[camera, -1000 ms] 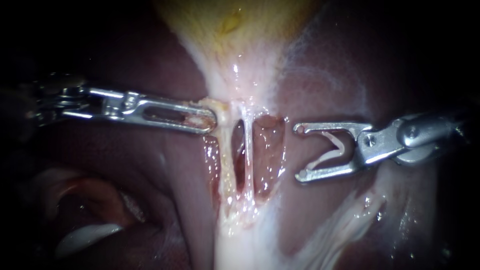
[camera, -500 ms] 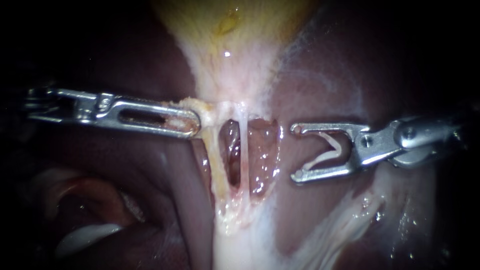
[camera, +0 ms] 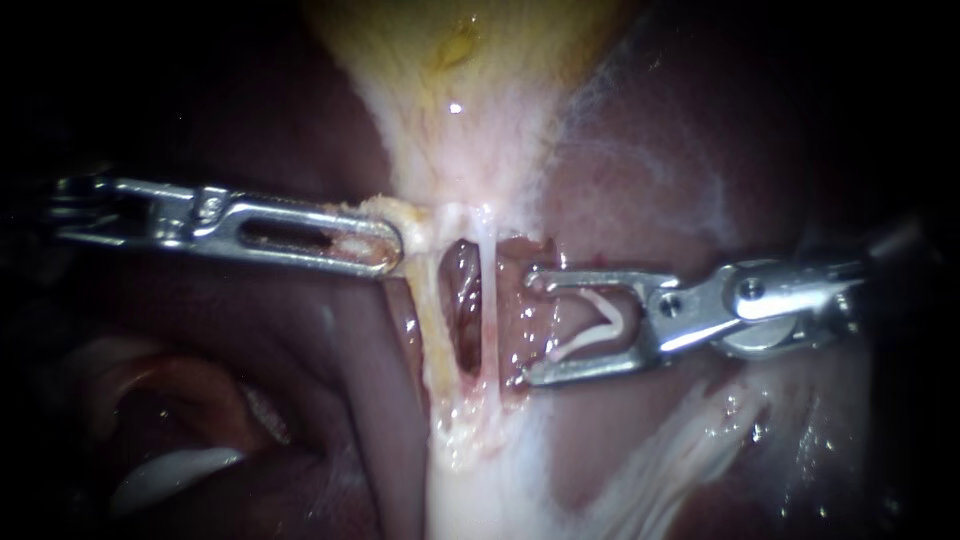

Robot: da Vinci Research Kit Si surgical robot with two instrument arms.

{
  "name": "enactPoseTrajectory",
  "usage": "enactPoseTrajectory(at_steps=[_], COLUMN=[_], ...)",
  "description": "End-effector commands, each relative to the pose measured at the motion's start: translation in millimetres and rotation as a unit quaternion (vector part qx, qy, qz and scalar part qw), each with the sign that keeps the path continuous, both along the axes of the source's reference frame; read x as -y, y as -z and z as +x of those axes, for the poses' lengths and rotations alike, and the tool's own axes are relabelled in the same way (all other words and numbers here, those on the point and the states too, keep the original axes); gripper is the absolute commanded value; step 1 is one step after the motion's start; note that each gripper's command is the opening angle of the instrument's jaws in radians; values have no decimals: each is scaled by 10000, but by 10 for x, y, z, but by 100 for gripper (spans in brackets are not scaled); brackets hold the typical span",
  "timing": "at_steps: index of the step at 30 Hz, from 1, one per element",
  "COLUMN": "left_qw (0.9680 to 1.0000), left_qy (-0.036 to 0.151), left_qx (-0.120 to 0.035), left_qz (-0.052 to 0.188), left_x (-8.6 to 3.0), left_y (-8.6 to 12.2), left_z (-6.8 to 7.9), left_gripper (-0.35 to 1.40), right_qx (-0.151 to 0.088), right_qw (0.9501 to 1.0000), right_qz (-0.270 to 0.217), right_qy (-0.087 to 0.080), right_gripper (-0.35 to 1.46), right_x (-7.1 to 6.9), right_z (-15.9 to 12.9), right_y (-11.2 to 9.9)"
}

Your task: Clipping first clip left tube

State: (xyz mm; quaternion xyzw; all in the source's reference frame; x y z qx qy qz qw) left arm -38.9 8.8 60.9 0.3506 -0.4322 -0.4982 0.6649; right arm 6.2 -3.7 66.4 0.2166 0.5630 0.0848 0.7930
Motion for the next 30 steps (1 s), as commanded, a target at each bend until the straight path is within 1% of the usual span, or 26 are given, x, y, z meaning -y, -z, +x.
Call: enactPoseTrajectory(at_steps=[1,5,10,13,17,19,23,27,30], left_qw=[10000,10000,10000,10000,10000,10000,10000,10000,10000], left_qy=[3,6,7,8,9,10,11,13,13], left_qx=[-8,-10,-11,-11,-12,-12,-13,-14,-14], left_qz=[-1,-2,-2,-2,-2,-2,-2,-2,-2], left_x=[0,1,1,1,1,1,0,0,0], left_y=[0,-1,-1,-1,-1,-1,-1,-1,-1], left_z=[-1,-1,-2,-2,-2,-3,-3,-4,-4], left_gripper=[-35,-35,-35,-35,-35,-35,-35,-35,-35], right_qx=[1,-2,-18,-24,14,5,-27,-88,-121], right_qw=[10000,10000,10000,9999,9998,9998,9997,9993,9990], right_qz=[0,36,84,133,133,156,178,229,241], right_qy=[12,26,30,49,114,135,189,287,347], right_gripper=[49,49,49,49,49,50,50,50,50], right_x=[2,9,13,16,20,23,30,36,40], right_z=[3,16,32,43,60,66,75,85,91], right_y=[-2,-9,-18,-27,-40,-43,-41,-36,-36])
